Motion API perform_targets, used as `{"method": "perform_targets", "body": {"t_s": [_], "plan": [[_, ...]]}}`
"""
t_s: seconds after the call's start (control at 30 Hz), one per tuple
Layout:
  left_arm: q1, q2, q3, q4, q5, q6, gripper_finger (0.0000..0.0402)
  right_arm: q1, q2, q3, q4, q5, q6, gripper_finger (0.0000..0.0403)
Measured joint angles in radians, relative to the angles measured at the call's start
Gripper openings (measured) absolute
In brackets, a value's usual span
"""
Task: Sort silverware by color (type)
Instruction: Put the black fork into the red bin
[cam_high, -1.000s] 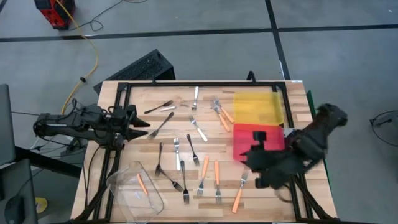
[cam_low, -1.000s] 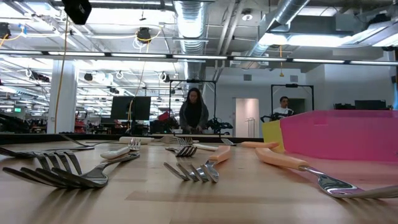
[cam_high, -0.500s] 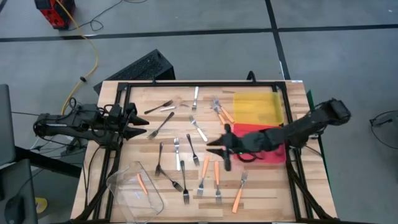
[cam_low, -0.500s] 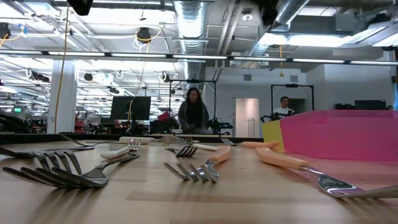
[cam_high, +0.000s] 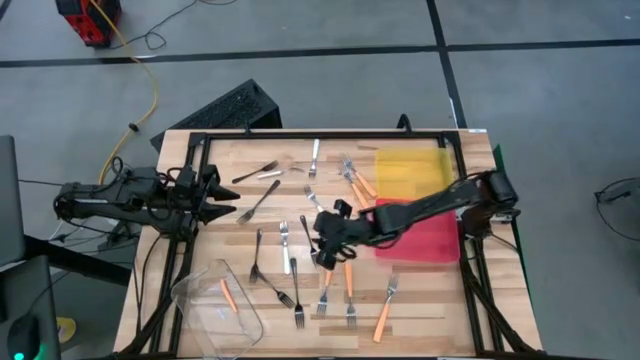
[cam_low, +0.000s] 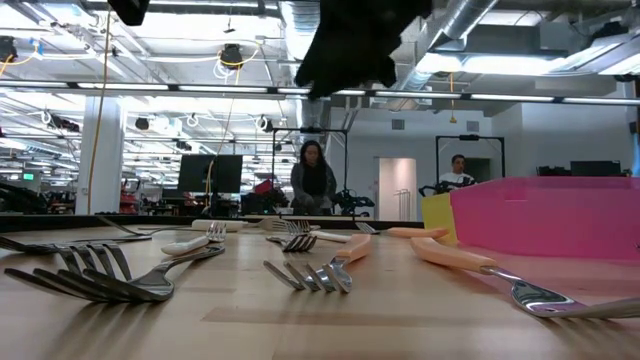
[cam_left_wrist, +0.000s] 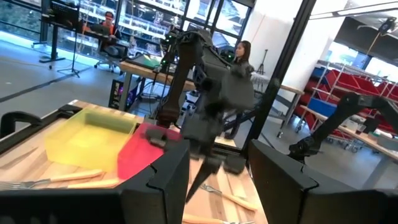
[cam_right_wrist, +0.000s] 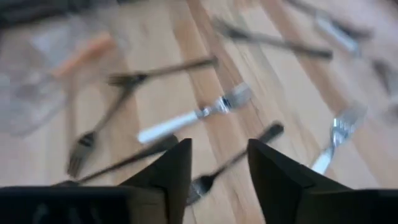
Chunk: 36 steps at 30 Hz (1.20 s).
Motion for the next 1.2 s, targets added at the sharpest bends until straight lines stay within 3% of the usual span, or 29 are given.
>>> {"method": "perform_targets", "body": {"t_s": [0.17, 0.4, 0.57, 0.83, 1.2], "plan": [[0.0, 0.0, 0.0, -0.001, 0.0, 0.01, 0.0151, -0.026, 0.135, 0.085, -0.066, 0.002, 0.133, 0.0231], [0.0, 0.0, 0.0, -0.01, 0.0, 0.01, 0.0151, -0.043, 0.27, 0.097, -0.013, 0.036, 0.232, 0.0226], [0.0, 0.0, 0.0, -0.01, -0.024, 0.01, 0.0151, -0.037, 0.279, 0.097, 0.013, 0.07, 0.241, 0.0223], [0.0, 0.0, -0.001, -0.038, -0.107, 0.009, 0.0151, 0.009, 0.296, 0.099, 0.064, 0.249, 0.249, 0.0223], [0.0, 0.002, -0.001, -0.063, -0.11, 0.0, 0.0151, 0.034, 0.395, 0.102, 0.126, 0.264, 0.296, 0.0223]]}}
